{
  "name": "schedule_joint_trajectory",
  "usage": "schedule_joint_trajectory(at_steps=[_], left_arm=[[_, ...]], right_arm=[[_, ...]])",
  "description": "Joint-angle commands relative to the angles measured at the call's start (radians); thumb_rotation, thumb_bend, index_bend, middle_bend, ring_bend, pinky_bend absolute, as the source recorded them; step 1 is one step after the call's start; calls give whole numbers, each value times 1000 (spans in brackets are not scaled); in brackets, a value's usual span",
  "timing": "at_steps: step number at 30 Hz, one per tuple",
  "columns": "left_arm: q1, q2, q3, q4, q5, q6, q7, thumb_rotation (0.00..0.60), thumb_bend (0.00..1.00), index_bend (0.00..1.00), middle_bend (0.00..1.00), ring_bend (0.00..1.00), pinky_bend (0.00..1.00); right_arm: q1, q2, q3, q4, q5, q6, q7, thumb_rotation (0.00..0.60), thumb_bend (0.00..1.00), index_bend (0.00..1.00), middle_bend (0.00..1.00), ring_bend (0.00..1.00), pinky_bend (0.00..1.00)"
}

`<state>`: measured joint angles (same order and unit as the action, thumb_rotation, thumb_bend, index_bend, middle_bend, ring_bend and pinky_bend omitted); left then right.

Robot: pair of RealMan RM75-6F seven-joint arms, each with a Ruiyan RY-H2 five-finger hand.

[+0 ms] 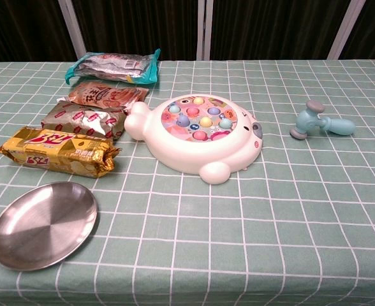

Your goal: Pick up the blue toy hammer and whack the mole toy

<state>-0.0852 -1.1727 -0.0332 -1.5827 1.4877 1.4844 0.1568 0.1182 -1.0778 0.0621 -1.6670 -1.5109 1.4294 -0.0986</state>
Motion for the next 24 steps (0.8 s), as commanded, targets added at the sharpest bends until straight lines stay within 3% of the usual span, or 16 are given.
schedule_joint_trajectory(at_steps=[1,11,17,24], left_arm=[[1,-2,0,2,0,1,2,600,30,167,156,69,21],[8,0,4,-3,9,16,5,600,30,167,156,69,21],[15,-1,6,0,12,25,-2,600,30,167,156,69,21],[22,-4,11,7,8,25,-12,600,30,171,156,70,21]], right_arm=[[5,2,-1,-3,3,-7,3,600,137,0,140,42,109],[70,11,6,-5,-14,-95,8,600,138,0,159,42,109],[208,-17,58,21,40,-280,-1,600,136,26,177,42,109],[375,-138,104,148,111,-493,30,600,147,102,218,46,109]])
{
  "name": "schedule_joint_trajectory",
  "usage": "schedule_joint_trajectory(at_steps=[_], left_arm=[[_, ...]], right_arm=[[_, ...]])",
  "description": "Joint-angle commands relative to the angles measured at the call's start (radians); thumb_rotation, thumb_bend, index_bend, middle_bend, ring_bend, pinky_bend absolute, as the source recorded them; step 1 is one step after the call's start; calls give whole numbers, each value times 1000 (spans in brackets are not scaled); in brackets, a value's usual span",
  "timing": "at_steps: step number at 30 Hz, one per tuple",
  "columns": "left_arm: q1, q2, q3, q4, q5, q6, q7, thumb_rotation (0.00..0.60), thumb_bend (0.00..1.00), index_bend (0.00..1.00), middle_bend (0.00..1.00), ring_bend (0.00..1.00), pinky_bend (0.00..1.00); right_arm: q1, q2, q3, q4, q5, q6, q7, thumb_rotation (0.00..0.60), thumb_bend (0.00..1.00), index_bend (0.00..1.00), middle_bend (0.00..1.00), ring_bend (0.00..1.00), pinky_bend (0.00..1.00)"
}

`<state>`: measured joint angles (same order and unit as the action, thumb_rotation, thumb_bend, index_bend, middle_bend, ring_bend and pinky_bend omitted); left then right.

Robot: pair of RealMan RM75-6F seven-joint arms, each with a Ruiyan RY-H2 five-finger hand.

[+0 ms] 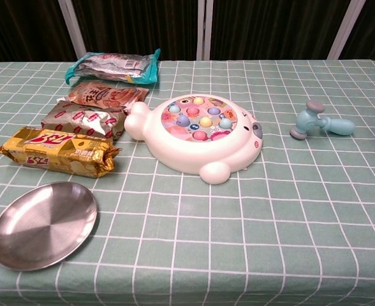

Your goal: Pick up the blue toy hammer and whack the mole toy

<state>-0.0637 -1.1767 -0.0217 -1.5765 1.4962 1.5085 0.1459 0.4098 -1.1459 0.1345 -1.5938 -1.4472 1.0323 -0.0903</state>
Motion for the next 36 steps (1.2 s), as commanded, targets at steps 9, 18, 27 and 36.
schedule_joint_trajectory(at_steps=[9,18,27,36], left_arm=[[1,-5,1,13,-10,-12,-12,600,30,181,156,70,21],[-2,-1,0,22,-13,-23,-24,600,30,181,156,70,21],[-8,2,0,21,-10,-30,-24,600,30,181,156,70,21],[-4,1,2,24,-14,-31,-28,600,30,181,156,69,21]], right_arm=[[196,-216,58,260,118,-216,88,600,192,196,264,85,112],[230,-283,33,374,125,-257,141,600,250,343,336,150,148],[243,-332,18,453,116,-254,196,600,280,395,361,179,211],[247,-352,4,487,108,-249,232,600,283,415,394,221,279]])
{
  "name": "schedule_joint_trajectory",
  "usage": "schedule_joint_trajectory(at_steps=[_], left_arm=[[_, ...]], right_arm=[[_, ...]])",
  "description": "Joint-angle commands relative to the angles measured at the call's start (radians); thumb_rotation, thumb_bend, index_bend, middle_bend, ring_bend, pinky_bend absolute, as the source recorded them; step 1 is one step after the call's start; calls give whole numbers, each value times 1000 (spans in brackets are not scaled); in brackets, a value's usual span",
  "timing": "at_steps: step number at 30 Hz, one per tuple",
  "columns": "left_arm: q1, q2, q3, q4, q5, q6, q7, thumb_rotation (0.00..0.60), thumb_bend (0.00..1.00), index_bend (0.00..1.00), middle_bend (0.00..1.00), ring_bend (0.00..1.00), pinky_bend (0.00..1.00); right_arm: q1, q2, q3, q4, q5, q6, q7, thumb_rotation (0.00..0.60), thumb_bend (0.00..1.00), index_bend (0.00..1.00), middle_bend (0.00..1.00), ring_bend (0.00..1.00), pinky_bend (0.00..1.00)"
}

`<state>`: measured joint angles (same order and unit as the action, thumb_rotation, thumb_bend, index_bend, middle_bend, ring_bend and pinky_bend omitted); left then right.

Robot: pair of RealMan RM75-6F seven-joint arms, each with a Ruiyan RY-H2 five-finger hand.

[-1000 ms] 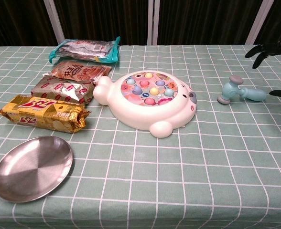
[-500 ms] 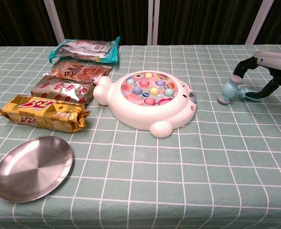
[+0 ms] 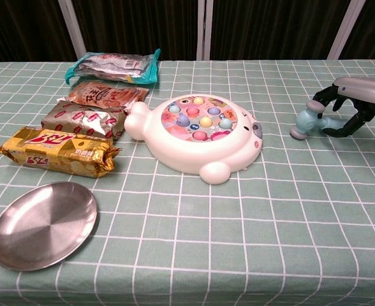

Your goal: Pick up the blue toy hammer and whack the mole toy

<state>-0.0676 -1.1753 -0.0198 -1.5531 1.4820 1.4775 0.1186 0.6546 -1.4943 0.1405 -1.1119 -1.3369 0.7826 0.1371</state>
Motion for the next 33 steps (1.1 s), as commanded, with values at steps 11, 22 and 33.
schedule_joint_trajectory(at_steps=[11,22,33], left_arm=[[2,-1,3,10,1,-2,-9,600,30,181,156,69,21],[5,-4,3,18,2,1,-16,600,30,181,156,69,21],[5,-4,5,19,5,1,-16,600,31,181,156,69,21]], right_arm=[[11,-18,-5,25,-9,10,38,600,293,433,423,253,311],[15,-22,-10,34,1,6,38,600,299,459,450,285,338],[17,-33,-14,55,-4,11,61,600,318,485,468,307,362]])
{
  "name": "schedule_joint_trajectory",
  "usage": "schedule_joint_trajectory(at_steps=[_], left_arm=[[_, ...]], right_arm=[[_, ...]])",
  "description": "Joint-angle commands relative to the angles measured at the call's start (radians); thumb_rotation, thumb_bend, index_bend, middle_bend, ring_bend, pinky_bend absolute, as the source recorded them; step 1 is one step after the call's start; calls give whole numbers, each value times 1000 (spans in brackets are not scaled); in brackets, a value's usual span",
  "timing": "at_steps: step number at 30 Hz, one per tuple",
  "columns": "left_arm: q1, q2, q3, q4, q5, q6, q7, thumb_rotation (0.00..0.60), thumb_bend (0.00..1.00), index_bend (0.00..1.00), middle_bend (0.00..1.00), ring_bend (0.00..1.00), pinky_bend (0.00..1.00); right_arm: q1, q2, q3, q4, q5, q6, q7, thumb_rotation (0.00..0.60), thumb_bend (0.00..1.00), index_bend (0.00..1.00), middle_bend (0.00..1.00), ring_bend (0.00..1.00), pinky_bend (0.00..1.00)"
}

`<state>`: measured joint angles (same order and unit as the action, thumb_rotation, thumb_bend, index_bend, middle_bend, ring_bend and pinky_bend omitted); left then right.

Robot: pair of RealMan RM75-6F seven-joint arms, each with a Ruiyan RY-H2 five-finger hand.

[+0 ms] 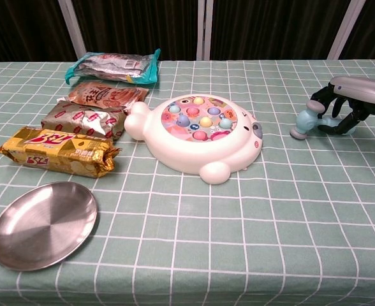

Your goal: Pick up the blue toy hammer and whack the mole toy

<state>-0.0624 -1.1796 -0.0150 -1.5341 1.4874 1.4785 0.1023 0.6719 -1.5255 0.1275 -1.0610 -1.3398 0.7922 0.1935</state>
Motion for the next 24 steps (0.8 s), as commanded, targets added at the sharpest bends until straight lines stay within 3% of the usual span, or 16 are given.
schedule_joint_trajectory(at_steps=[1,10,24], left_arm=[[0,0,0,0,0,0,-1,600,30,181,156,69,21],[1,-1,1,1,1,-2,-2,600,30,181,156,69,21],[5,0,5,5,1,-2,-12,600,30,181,156,69,21]], right_arm=[[-1,-3,-1,6,-2,2,7,600,320,487,470,309,364],[-3,-19,-6,33,-9,8,39,600,344,520,498,336,396],[-6,-10,-23,56,-96,90,159,600,473,623,577,430,506]])
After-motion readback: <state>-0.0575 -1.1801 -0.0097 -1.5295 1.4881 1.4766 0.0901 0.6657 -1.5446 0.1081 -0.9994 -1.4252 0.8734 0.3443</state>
